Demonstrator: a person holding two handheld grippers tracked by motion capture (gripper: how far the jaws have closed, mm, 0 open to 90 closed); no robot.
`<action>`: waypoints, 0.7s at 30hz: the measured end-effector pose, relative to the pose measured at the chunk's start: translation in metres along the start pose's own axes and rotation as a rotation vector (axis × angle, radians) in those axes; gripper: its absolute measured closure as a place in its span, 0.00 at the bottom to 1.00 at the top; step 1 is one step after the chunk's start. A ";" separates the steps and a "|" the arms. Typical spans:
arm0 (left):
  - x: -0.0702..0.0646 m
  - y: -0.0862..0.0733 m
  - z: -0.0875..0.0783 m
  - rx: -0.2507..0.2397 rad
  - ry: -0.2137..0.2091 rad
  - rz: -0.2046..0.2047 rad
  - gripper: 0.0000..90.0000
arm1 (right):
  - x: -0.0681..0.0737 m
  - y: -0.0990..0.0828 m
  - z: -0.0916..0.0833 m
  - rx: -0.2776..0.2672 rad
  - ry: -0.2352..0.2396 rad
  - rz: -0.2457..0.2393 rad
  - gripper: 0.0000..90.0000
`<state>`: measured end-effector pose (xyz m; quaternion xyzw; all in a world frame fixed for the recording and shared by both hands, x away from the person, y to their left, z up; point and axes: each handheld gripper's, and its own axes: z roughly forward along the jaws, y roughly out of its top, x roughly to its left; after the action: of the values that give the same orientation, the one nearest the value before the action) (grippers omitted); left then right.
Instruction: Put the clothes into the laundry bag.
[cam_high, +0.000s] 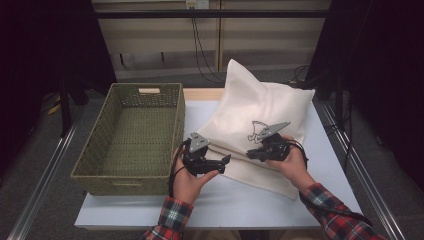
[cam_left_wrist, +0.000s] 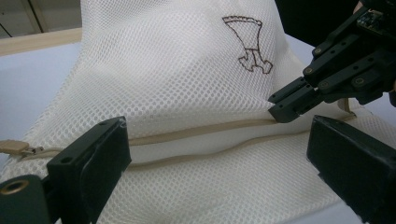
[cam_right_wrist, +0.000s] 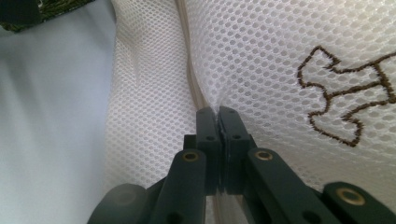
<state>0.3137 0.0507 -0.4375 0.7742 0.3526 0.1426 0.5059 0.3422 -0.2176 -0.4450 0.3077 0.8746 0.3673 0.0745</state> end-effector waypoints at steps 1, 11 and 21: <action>0.000 0.000 0.000 0.000 -0.001 -0.004 0.07 | 0.000 0.000 0.001 0.000 -0.004 -0.002 0.98; 0.001 0.000 -0.001 0.001 -0.001 0.000 0.07 | 0.001 -0.003 0.003 0.008 -0.013 0.008 0.98; 0.001 0.000 -0.001 0.000 0.005 0.005 0.07 | 0.002 -0.007 0.005 0.002 0.002 0.011 0.99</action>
<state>0.3138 0.0518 -0.4376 0.7749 0.3518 0.1459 0.5045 0.3397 -0.2170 -0.4533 0.3123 0.8733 0.3671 0.0713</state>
